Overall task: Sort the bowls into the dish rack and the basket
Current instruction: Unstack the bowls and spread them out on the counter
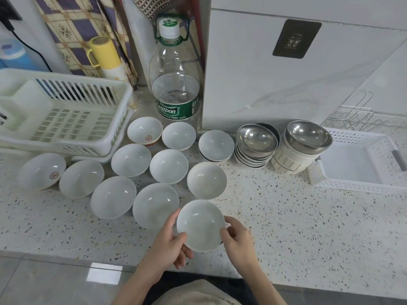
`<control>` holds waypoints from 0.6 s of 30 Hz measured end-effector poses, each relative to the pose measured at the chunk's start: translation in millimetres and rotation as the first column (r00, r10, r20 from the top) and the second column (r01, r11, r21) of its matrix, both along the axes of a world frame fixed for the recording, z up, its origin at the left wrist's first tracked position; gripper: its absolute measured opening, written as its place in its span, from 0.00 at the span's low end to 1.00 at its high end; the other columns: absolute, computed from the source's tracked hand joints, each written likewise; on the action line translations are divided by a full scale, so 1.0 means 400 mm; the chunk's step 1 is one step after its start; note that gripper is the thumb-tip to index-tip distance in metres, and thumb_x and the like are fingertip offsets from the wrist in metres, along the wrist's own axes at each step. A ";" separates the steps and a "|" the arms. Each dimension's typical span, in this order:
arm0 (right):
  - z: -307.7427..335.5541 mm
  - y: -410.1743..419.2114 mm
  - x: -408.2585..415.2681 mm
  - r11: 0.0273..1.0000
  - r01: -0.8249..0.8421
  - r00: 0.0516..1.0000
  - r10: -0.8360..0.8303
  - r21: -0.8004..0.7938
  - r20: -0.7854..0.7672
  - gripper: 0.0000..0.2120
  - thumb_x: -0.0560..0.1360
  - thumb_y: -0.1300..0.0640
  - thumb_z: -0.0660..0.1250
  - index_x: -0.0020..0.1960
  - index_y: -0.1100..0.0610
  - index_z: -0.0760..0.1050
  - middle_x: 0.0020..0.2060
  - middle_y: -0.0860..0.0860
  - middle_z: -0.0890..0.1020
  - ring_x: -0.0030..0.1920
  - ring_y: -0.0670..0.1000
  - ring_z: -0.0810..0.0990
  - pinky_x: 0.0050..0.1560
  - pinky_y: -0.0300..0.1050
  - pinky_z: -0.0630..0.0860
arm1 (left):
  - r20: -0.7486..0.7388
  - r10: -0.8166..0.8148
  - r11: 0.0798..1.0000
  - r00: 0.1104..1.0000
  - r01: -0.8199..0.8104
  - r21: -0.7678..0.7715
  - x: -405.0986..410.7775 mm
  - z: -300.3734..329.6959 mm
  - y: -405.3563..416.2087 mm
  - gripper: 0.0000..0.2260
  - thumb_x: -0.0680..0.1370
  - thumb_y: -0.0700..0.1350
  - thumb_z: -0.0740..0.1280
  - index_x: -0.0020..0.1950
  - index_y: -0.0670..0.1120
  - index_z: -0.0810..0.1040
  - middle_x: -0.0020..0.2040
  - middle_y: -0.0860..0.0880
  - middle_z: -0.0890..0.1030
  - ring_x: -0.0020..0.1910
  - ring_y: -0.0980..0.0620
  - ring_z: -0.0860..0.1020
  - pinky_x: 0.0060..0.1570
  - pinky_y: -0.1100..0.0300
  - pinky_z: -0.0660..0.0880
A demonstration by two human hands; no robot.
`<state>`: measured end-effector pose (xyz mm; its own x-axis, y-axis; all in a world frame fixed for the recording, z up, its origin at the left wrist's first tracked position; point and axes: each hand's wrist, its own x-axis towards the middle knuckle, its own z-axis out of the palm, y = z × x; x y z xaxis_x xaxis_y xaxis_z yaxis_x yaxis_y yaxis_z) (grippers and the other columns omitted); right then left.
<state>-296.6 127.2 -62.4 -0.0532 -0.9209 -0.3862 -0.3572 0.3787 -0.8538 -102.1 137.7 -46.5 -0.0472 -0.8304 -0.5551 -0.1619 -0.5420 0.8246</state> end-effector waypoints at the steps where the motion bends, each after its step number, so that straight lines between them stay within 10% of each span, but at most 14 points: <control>1: -0.004 0.002 -0.002 1.000 -0.023 0.999 0.022 -0.013 -0.047 0.13 0.75 0.61 0.63 0.53 0.45 0.76 0.23 0.48 0.74 0.25 0.43 0.70 0.29 0.39 0.68 | 0.013 -0.011 1.000 1.000 0.011 -0.011 -0.003 -0.006 0.000 0.28 0.81 0.38 0.58 0.62 0.75 0.61 0.30 0.42 0.83 0.25 0.49 0.77 0.23 0.58 0.72; 18: -0.030 -0.014 0.006 0.996 -0.086 0.985 0.086 0.000 -0.151 0.15 0.75 0.61 0.61 0.60 0.51 0.77 0.25 0.51 0.73 0.26 0.45 0.67 0.29 0.42 0.66 | 0.232 -0.115 0.984 0.966 0.143 -0.110 -0.011 -0.050 -0.008 0.32 0.81 0.44 0.60 0.68 0.77 0.48 0.30 0.50 0.83 0.25 0.51 0.79 0.22 0.63 0.72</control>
<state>-294.4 121.7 -74.6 -0.0307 -0.9269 -0.3742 -0.5128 0.3359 -0.7901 -106.5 134.5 -66.4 -0.0450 -0.8890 -0.4557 -0.4114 -0.3992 0.8194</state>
